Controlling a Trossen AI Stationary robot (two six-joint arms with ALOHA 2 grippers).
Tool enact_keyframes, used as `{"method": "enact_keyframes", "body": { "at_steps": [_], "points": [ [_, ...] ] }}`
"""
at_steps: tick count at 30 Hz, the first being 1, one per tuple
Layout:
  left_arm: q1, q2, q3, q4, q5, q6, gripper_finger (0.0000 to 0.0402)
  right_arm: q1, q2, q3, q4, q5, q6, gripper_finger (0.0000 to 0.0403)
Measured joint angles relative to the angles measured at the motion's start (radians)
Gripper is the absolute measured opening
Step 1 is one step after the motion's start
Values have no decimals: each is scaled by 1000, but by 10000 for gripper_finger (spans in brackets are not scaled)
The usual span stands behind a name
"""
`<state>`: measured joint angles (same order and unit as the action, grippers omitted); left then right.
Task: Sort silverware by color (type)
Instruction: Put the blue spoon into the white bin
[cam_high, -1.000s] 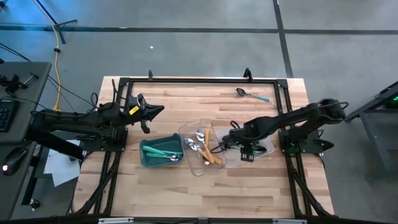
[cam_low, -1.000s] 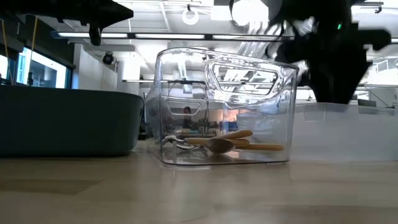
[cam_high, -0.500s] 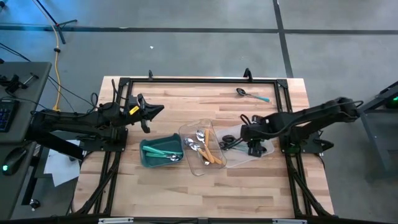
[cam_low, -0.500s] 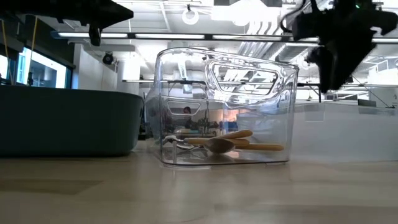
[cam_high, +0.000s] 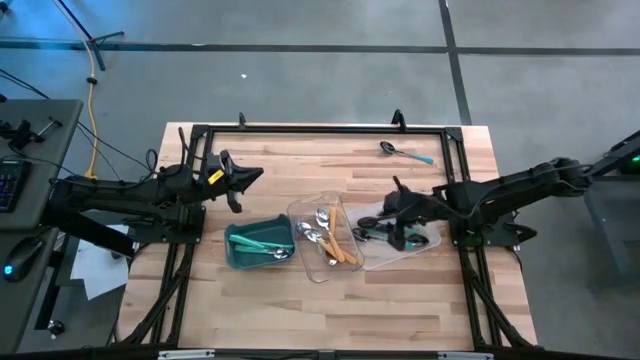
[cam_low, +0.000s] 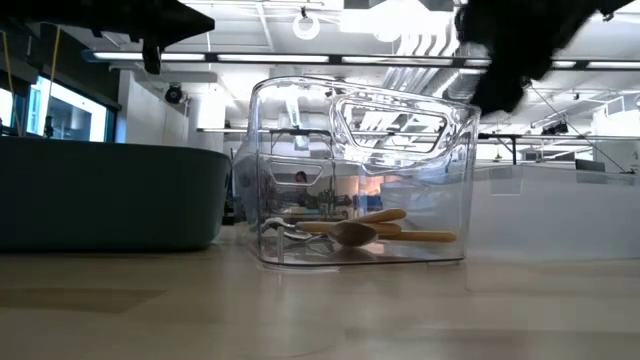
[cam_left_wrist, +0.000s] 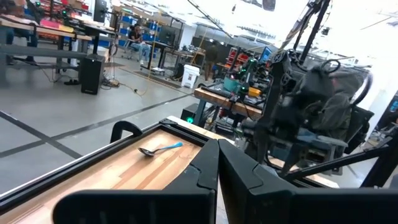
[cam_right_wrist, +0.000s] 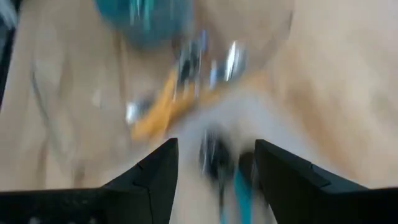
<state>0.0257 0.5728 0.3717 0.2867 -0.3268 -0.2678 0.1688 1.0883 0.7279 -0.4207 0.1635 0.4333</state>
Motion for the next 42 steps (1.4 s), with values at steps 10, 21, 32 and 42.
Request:
{"method": "enact_keyframes", "body": {
  "at_steps": [10,21,32,42],
  "points": [
    [0,0,0,2,0,8,1,-26,58,0,529,313,-112,197],
    [0,0,0,7,1,9,1,-127,54,110,663,88,-174,197],
    [0,0,0,124,111,62,1,-268,55,107,587,-129,-213,197],
    [0,0,0,100,108,62,1,-389,59,107,624,-304,-234,197]
  ]
}}
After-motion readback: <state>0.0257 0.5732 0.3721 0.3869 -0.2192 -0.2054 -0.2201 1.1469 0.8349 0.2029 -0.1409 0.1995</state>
